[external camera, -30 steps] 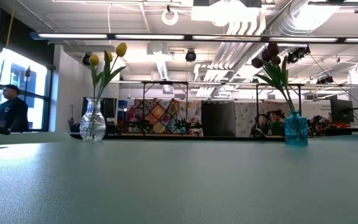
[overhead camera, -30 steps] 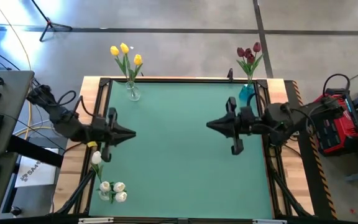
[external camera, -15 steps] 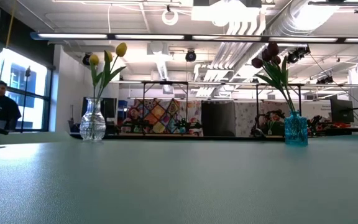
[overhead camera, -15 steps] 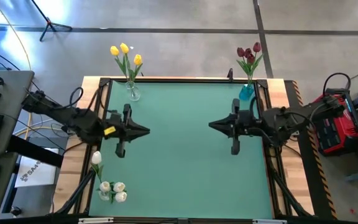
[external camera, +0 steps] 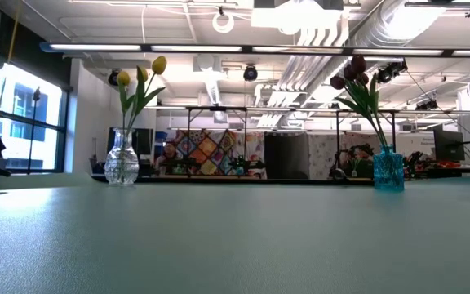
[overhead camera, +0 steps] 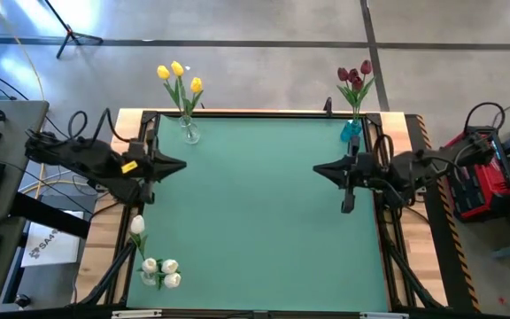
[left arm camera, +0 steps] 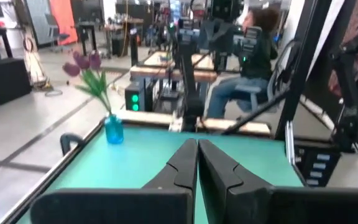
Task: Sort flowers into vase by color
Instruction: Return to Home Position
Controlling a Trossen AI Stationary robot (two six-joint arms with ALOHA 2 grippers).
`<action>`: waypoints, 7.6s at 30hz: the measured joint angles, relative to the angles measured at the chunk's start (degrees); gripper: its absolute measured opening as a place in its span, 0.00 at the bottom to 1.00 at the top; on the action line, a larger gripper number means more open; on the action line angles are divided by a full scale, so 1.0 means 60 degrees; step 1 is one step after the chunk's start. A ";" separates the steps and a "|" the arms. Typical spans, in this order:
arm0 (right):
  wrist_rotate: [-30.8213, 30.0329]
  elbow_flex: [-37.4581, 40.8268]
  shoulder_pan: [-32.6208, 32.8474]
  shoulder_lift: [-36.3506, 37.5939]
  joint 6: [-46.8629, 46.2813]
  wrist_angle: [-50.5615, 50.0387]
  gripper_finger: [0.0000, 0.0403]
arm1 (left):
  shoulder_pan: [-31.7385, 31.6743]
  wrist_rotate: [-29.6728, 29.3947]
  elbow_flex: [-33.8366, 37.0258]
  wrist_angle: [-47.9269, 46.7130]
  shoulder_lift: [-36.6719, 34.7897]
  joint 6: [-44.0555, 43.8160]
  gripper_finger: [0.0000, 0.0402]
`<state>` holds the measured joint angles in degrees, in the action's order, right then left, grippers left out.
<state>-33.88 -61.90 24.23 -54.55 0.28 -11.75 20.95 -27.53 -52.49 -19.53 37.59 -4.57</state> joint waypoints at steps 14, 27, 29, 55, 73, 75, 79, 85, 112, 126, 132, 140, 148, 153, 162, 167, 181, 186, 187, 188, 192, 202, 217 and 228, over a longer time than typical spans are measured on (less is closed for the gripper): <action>0.0625 0.5110 -0.0506 0.2074 -0.0474 0.5543 0.00 | 0.0004 0.0583 0.1559 -0.0322 -0.0163 0.0465 0.00; 0.1429 0.6133 -0.1001 0.2140 -0.0119 0.6277 0.00 | -0.0056 0.0782 0.4161 0.1182 -0.2695 0.0507 0.00; 0.2018 0.6133 -0.1318 0.2201 0.0009 0.6245 0.00 | -0.0217 0.0790 0.4444 0.1162 -0.3026 0.0610 0.00; 0.2963 0.8115 -0.2605 0.5878 -0.0702 0.5200 0.00 | -0.0827 0.0463 0.5253 0.0911 -0.5366 0.0612 0.00; 0.2480 0.8118 -0.2605 0.8590 -0.1290 0.1135 0.00 | -0.0823 0.0273 0.5868 0.0349 -0.5521 0.0097 0.00; 0.2510 0.8118 -0.2605 0.8675 -0.1304 0.1020 0.00 | -0.0823 0.0300 0.6156 0.0714 -0.5521 0.0026 0.00; 0.2578 0.8118 -0.2605 0.8672 -0.1544 0.0989 0.00 | -0.0826 0.0484 0.6658 0.1413 -0.5511 0.0021 0.00; 0.2578 0.8118 -0.2605 0.8664 -0.1563 0.0983 0.00 | -0.0829 0.0499 0.7082 0.1586 -0.5484 0.0016 0.00; 0.2558 0.8118 -0.2605 0.8660 -0.1055 0.0605 0.00 | -0.2547 0.1979 0.8458 0.3267 -0.5484 -0.0355 0.00; 0.2700 0.8117 -0.2605 0.8684 -0.1401 0.0005 0.00 | -0.4248 0.3411 0.8473 0.3528 -0.5521 0.0082 0.00; 0.1973 0.8136 -0.2605 0.9087 -0.1723 -0.0840 0.00 | -0.4849 0.4188 0.8473 0.3491 -0.5528 0.0057 0.00; 0.2814 0.9181 -0.2603 0.9045 -0.1767 0.2139 0.00 | -0.5388 0.4315 0.8292 0.3539 -0.5528 0.0029 0.00; 0.2957 1.0220 -0.2605 0.8995 -0.2431 0.2512 0.00 | -0.5331 0.4634 0.8258 0.3497 -0.5521 -0.0422 0.00; 0.2684 1.0220 -0.2605 0.9003 -0.1987 0.2591 0.00 | -0.5333 0.4947 0.8258 0.3452 -0.5521 -0.0465 0.00; 0.2454 1.0224 -0.2605 0.8999 -0.0893 0.2898 0.00 | -0.5333 0.4974 0.8394 0.3459 -0.5531 -0.0150 0.00; 0.2760 1.0224 -0.2605 0.8996 -0.1265 0.2803 0.00 | -0.5337 0.4980 0.8637 0.3496 -0.5515 -0.0381 0.00; 0.2860 1.0226 -0.2605 0.8988 -0.0536 0.2576 0.00 | -0.5329 0.5370 0.8633 0.3613 -0.5572 0.0057 0.00; 0.2855 1.0227 -0.2605 0.8985 -0.0536 0.2559 0.00 | -0.5293 0.5311 0.8633 0.3681 -0.5572 0.0122 0.00; 0.2832 1.0227 -0.2605 0.8985 -0.0536 0.2563 0.00 | -0.5293 0.5311 0.8633 0.3674 -0.5572 0.0123 0.00; 0.2774 1.0227 -0.2605 0.8985 -0.0545 0.2552 0.00 | -0.5293 0.5309 0.8633 0.3672 -0.5572 0.0122 0.00; 0.2574 1.0227 -0.2605 0.8970 -0.0970 0.2558 0.00 | -0.5293 0.5262 0.8633 0.3669 -0.5572 0.0020 0.00; 0.2597 1.0227 -0.2605 0.8970 -0.1296 0.2558 0.00 | -0.5293 0.4774 0.8633 0.3423 -0.5557 -0.0306 0.00; 0.2611 1.0231 -0.2605 0.8970 -0.1294 0.2558 0.00 | -0.5293 0.4758 0.8633 0.3432 -0.5557 -0.0719 0.00; 0.2611 1.0231 -0.2605 0.8970 -0.1294 0.2558 0.00 | -0.5293 0.4761 0.8633 0.3436 -0.5557 -0.0716 0.00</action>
<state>-18.22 -0.51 8.60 -0.73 -7.49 3.60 -10.81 1.04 -0.69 1.08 4.25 -8.86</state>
